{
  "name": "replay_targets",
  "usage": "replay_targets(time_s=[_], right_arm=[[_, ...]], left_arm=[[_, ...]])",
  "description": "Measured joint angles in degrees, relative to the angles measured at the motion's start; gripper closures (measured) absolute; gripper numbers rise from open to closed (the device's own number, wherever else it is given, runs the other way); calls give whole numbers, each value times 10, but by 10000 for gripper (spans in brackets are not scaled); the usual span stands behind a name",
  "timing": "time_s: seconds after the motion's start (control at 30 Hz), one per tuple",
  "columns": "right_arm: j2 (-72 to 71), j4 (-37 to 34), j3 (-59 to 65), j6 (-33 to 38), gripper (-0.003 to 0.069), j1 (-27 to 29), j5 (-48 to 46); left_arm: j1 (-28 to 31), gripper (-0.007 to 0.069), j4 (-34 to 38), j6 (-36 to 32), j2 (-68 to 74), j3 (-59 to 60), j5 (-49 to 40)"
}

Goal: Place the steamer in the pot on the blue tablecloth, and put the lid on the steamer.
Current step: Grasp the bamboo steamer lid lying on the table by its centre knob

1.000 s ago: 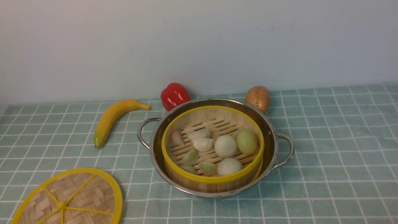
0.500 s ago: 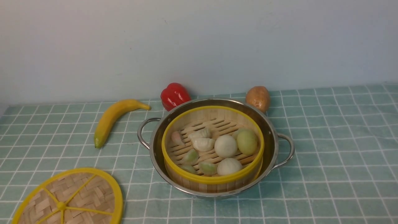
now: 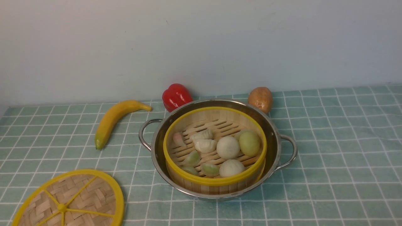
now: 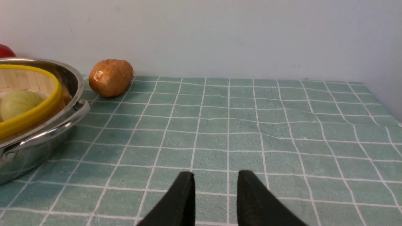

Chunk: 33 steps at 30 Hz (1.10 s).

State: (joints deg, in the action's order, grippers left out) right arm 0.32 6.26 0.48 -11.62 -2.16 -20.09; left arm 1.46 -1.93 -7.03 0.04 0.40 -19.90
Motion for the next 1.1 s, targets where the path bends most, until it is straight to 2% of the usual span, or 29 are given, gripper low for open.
replay_targets(time_s=[0.17, 0.47, 1.1], right_arm=[[0, -6, 0, 17, 419, 0, 0], [0, -91, 0, 43, 416, 0, 0], [0, -102, 0, 43, 416, 0, 2]], left_arm=[[0, 361, 0, 0, 0, 0, 0], [0, 361, 0, 0, 0, 0, 0], [0, 361, 0, 0, 0, 0, 1]])
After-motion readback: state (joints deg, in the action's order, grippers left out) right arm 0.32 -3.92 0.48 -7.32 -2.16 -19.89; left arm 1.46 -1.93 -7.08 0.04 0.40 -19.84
